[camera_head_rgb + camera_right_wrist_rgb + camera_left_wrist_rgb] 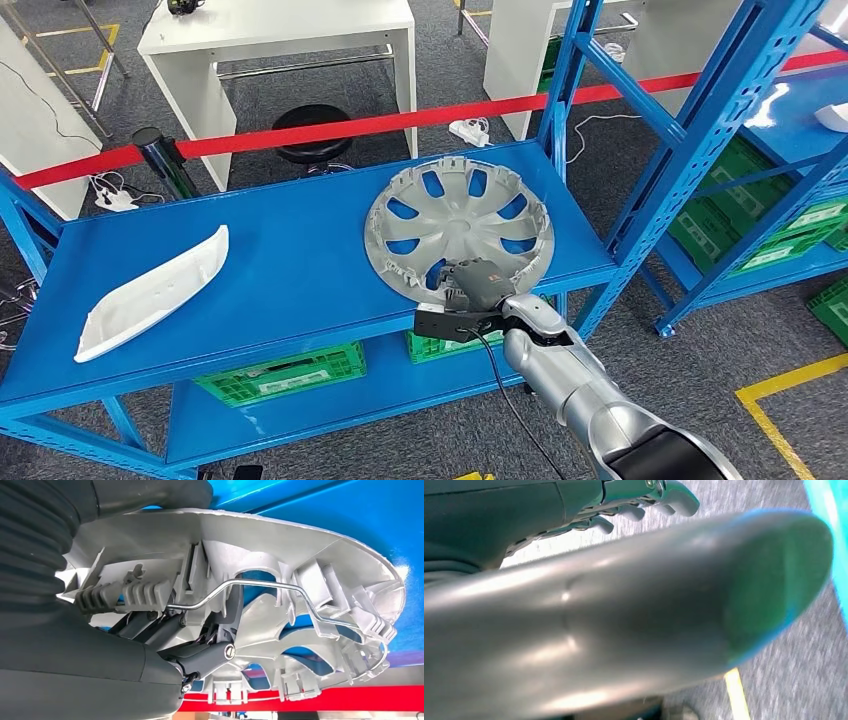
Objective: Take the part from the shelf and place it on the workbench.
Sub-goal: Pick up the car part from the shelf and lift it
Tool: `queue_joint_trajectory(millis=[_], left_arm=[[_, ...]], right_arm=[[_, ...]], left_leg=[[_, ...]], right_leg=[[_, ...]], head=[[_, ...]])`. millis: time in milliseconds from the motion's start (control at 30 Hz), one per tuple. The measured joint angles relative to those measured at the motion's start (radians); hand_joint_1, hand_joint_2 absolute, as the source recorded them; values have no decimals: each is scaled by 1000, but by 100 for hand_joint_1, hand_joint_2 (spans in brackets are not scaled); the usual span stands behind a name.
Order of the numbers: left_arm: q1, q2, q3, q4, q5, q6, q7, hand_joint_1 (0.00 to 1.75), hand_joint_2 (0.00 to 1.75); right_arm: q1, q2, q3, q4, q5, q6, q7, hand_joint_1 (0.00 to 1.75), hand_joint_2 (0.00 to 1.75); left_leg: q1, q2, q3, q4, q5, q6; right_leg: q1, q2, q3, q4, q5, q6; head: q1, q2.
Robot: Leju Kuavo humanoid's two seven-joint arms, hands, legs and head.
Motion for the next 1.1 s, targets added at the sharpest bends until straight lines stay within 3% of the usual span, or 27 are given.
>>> queue_joint_trajectory(millis=[33, 167, 200, 333, 467, 767, 1100], left_arm=[[0, -1, 0, 0, -2, 38, -12, 0, 0], [-1, -2, -3, -1, -29, 156, -66, 0, 175], [-2, -2, -5, -1, -34, 172, -75, 0, 175], [-4, -2, -15, -1, -49, 208, -90, 0, 0], [-6, -2, -33, -1, -80, 211, -86, 0, 0], [-7, -4, -100, -1, -163, 197, -55, 0, 0], [-6, -4, -111, -1, -152, 193, -56, 0, 0]], right_arm=[[0, 0, 1, 0, 1, -3, 1, 175, 175], [2, -1, 5, 0, 14, -18, 8, 175, 175], [2, -1, 7, 0, 20, -23, 13, 175, 175], [3, -2, 15, 0, 48, -47, 35, 175, 175], [6, -2, 27, -9, 96, -76, 69, 175, 175], [37, -11, 81, -93, 301, -149, 229, 175, 175], [-2, -58, 92, -257, 381, -140, 271, 175, 175]], left_leg=[[0, 0, 0, 0, 0, 0], [0, 0, 0, 0, 0, 0], [0, 0, 0, 0, 0, 0], [0, 1, 0, 0, 0, 0], [0, 1, 0, 0, 1, 0], [-2, 0, -15, 0, 10, 3], [-4, 4, -25, 2, 19, 3]], right_leg=[[0, 0, 0, 0, 0, 0], [0, 0, 0, 0, 0, 0], [0, 0, 0, 0, 0, 0], [0, 1, 0, 0, 1, 0], [0, 1, 0, 0, 2, 0], [-1, -1, -12, 0, 10, 2], [-3, 3, -23, -1, 21, 3]], head=[[0, 0], [0, 0], [0, 0], [0, 0], [0, 0], [0, 0], [0, 0]])
